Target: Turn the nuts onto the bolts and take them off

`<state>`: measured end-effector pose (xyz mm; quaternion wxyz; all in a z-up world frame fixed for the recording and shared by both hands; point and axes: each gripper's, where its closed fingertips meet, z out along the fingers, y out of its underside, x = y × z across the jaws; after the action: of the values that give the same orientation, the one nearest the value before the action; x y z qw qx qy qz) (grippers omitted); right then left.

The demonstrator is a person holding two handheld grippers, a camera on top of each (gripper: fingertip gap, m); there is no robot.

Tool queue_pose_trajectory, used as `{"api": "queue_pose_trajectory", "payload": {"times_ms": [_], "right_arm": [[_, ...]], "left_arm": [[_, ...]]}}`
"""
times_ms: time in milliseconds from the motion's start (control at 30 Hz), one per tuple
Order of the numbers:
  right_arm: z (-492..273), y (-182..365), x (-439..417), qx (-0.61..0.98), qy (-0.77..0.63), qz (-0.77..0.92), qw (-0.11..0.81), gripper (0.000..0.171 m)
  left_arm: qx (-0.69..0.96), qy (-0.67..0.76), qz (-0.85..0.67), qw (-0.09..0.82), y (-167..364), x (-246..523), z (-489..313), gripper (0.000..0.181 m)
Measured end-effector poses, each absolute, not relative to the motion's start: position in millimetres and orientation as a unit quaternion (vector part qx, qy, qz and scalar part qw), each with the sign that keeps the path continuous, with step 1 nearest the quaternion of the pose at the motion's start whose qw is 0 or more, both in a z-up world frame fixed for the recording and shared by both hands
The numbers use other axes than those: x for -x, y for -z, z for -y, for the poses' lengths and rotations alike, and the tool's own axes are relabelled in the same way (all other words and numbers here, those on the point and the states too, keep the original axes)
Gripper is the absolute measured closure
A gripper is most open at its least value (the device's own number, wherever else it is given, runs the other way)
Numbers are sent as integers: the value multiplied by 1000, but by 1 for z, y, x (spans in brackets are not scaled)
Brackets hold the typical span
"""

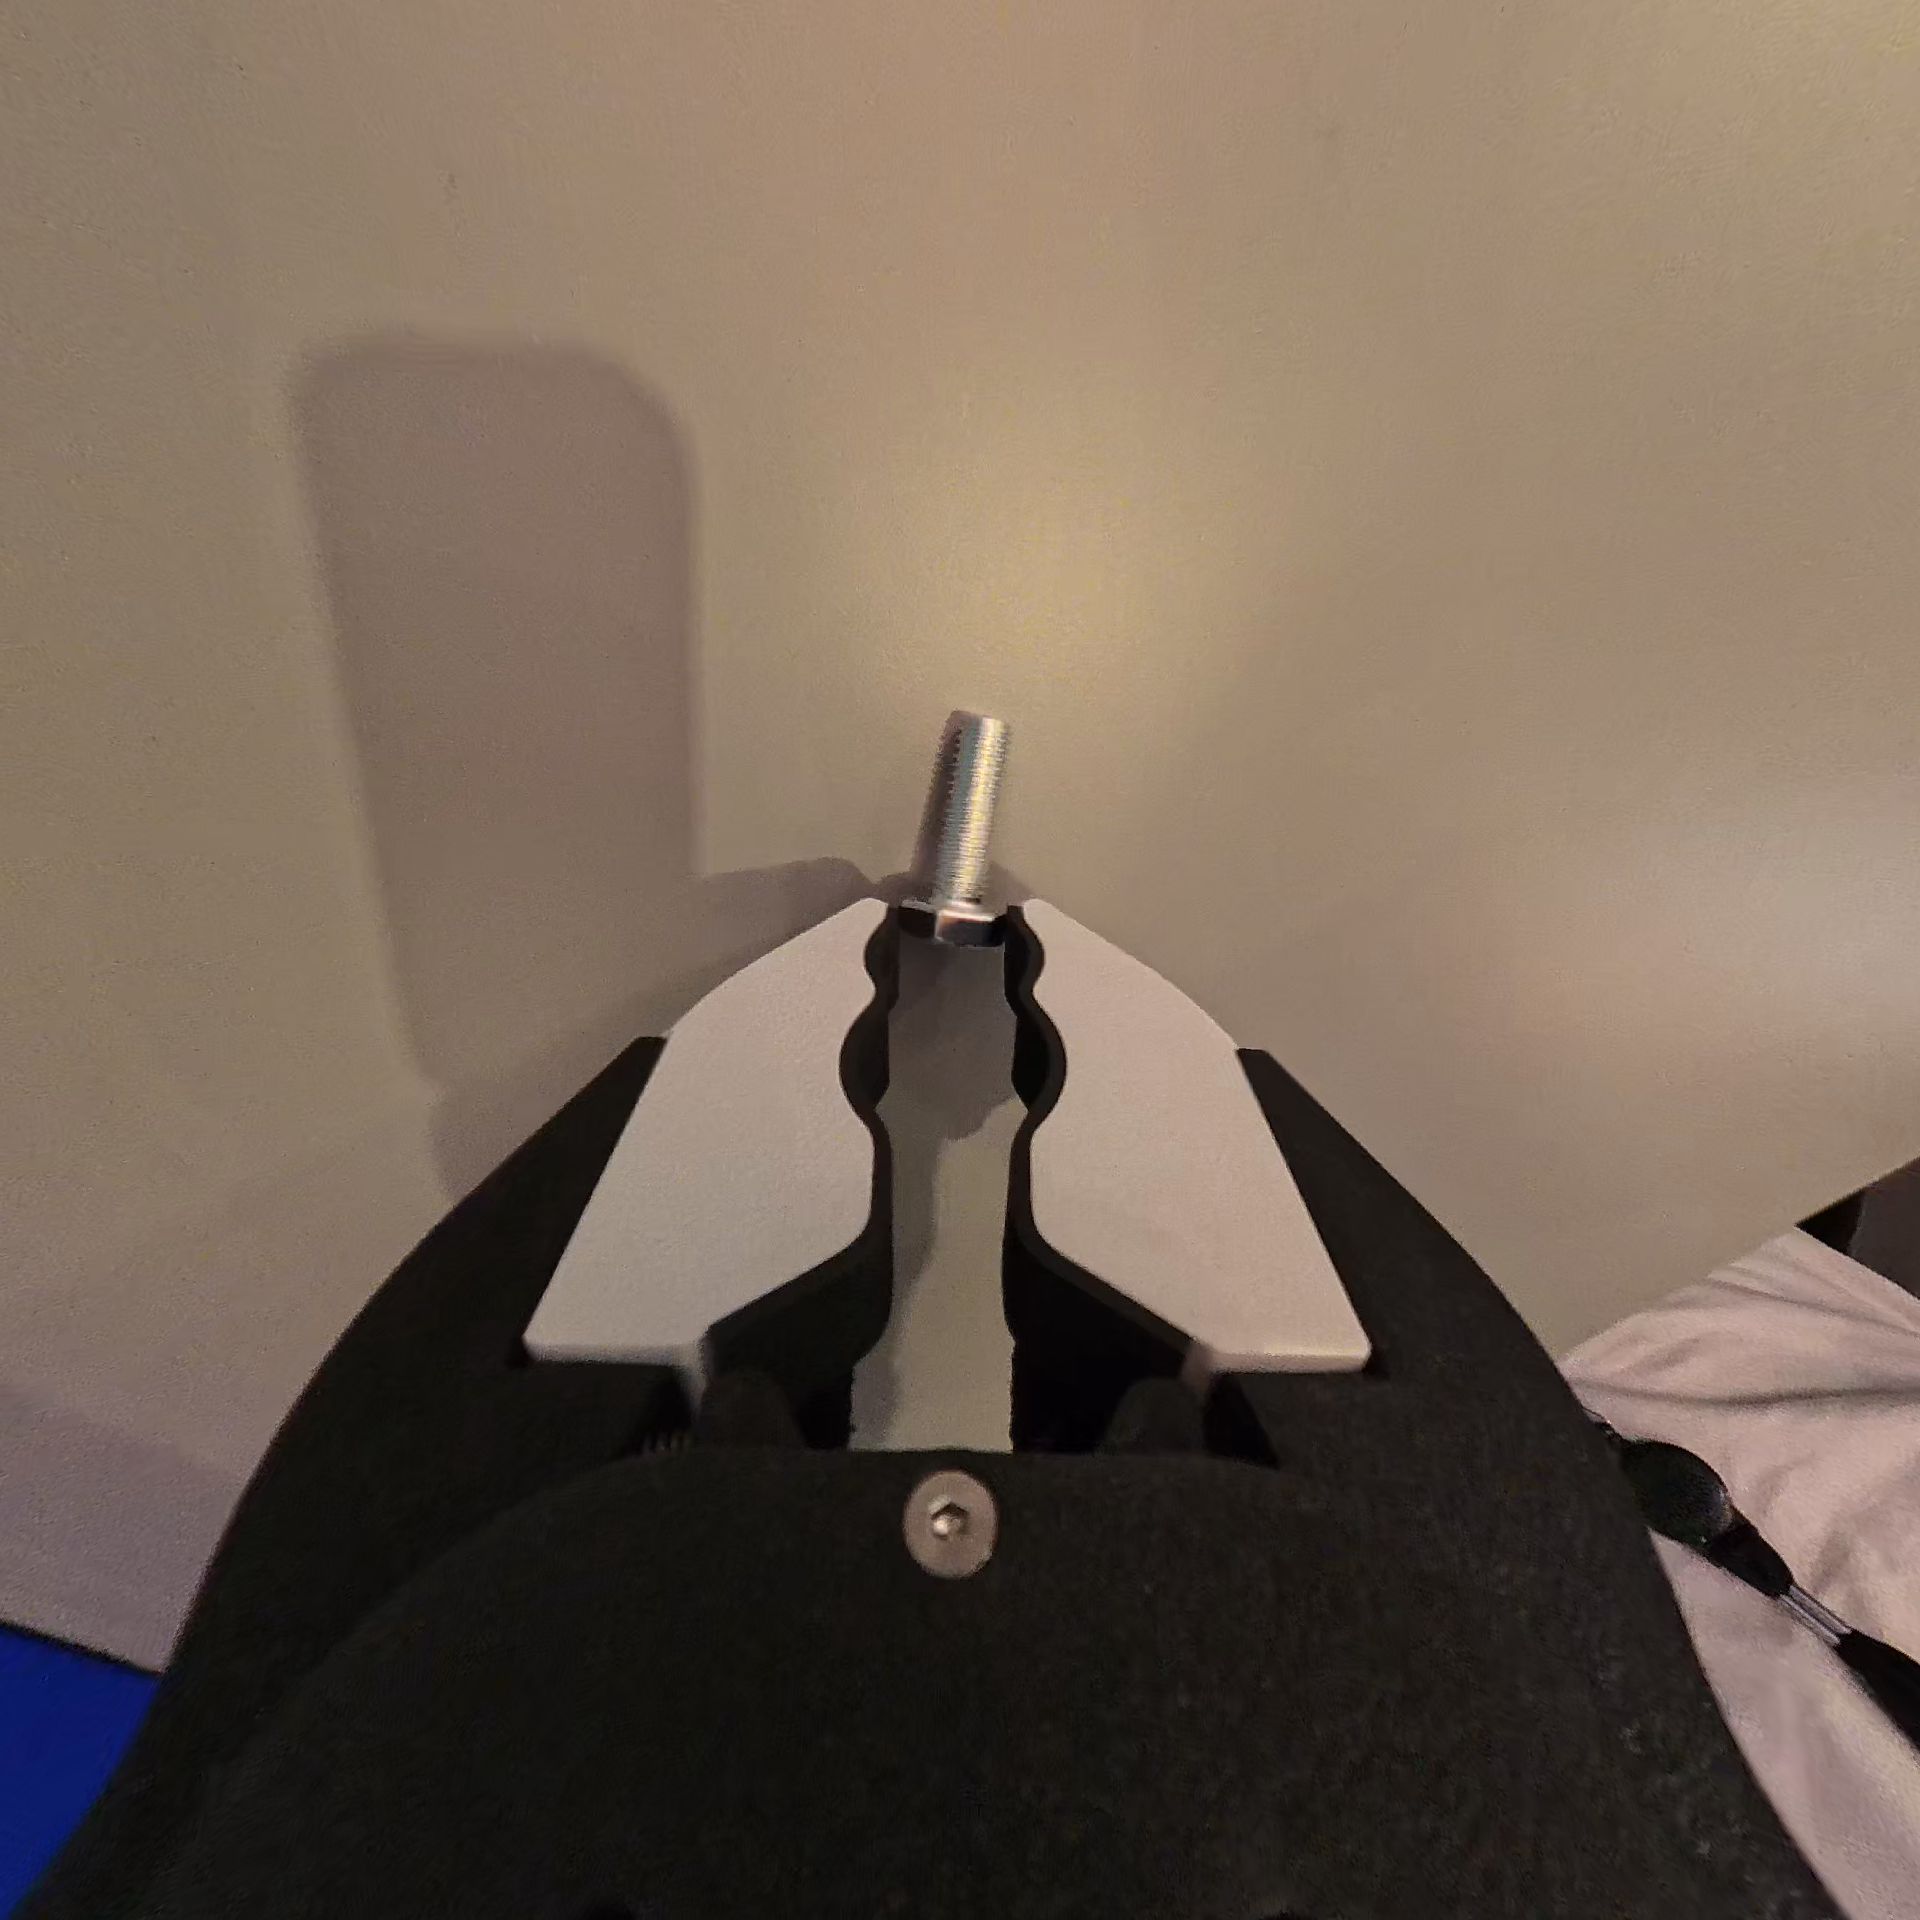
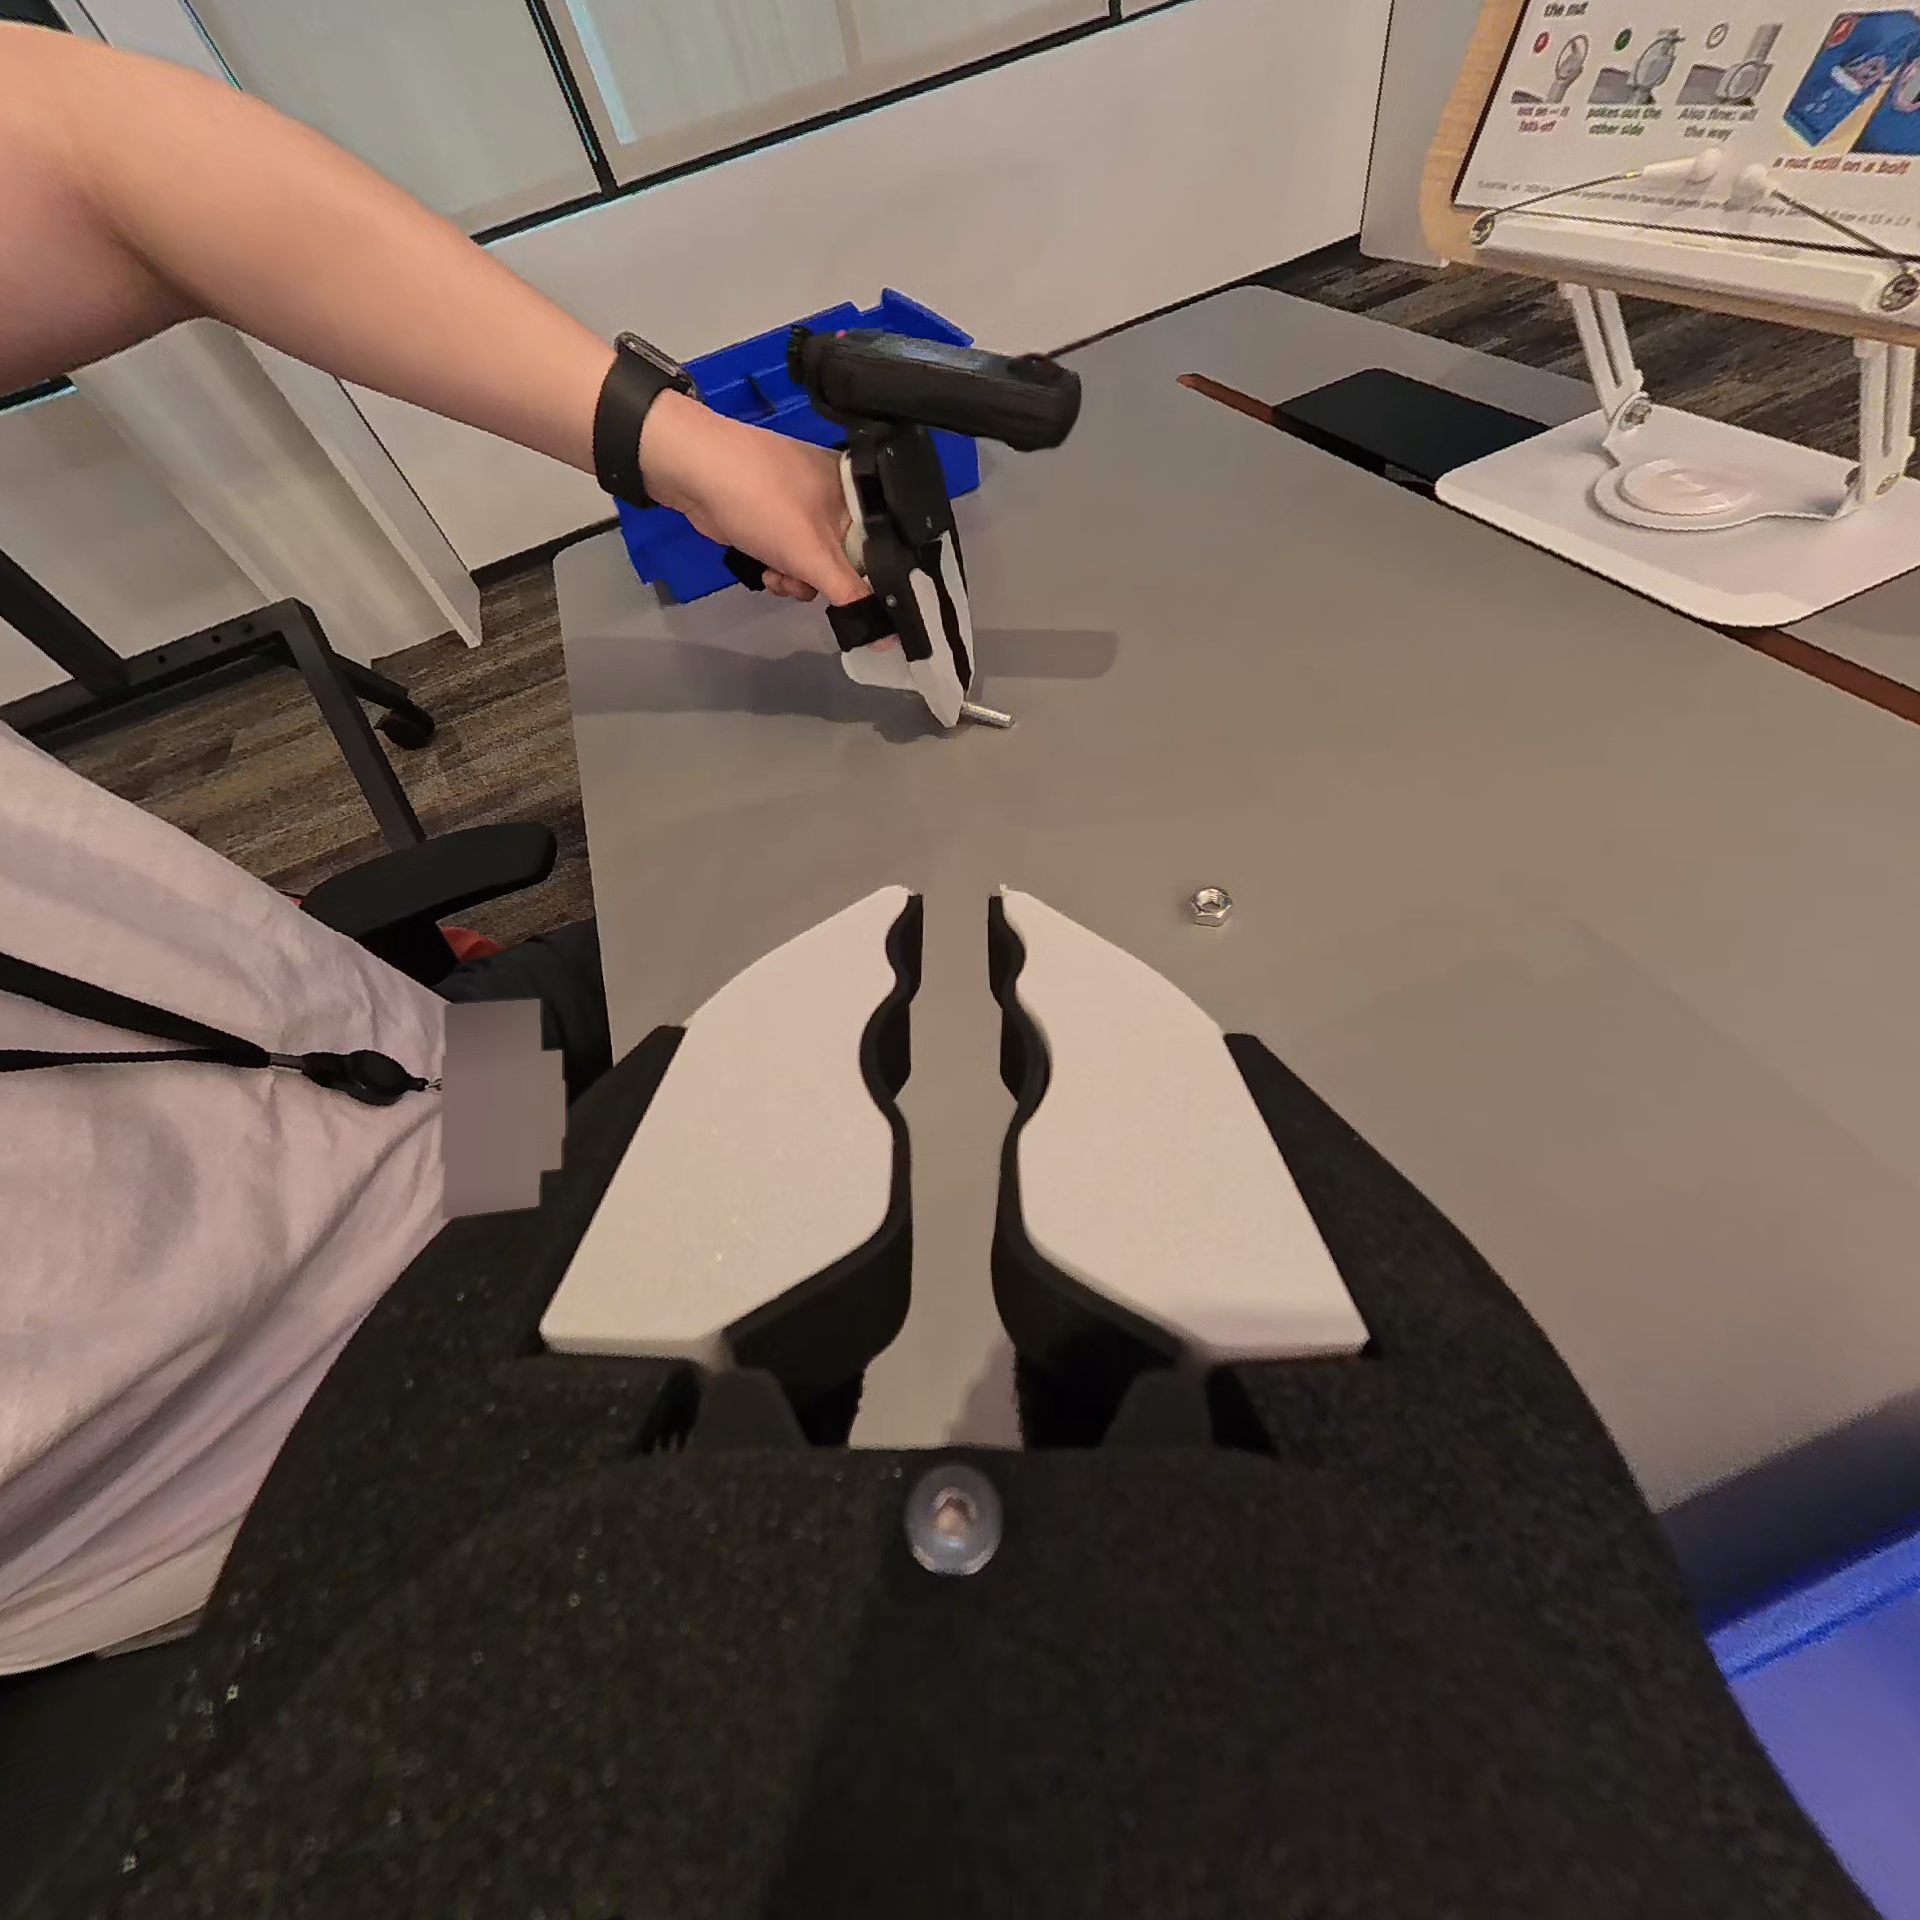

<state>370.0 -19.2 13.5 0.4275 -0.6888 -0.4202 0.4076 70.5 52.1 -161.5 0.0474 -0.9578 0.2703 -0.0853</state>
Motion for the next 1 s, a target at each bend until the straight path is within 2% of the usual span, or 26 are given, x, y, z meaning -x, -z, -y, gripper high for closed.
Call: {"api": "queue_pose_trajectory", "payload": {"times_ms": [133, 300, 433, 600, 767, 1000], "right_arm": [[15, -7, -354, 684, -424, 417, 423, 160], [3, 8, -308, 676, -473, 398, 402, 160], [-12, 33, -256, 696, -524, 326, 367, 160], [-35, 52, -194, 703, -603, 181, 330, 160], [-62, 44, -157, 683, -639, 89, 342, 162], [-88, 5, -140, 615, -706, -7, 351, 150]], "left_arm": [[945, 122, -285, 105, 145, -77, -56, 162], [941, 144, -284, 115, 146, -75, -50, 162], [937, 153, -283, 133, 138, -76, -53, 162], [920, 165, -298, 196, 96, -91, -69, 162], [896, 164, -320, 259, 45, -106, -84, 162], [869, 168, -343, 315, 2, -122, -88, 162]]}}
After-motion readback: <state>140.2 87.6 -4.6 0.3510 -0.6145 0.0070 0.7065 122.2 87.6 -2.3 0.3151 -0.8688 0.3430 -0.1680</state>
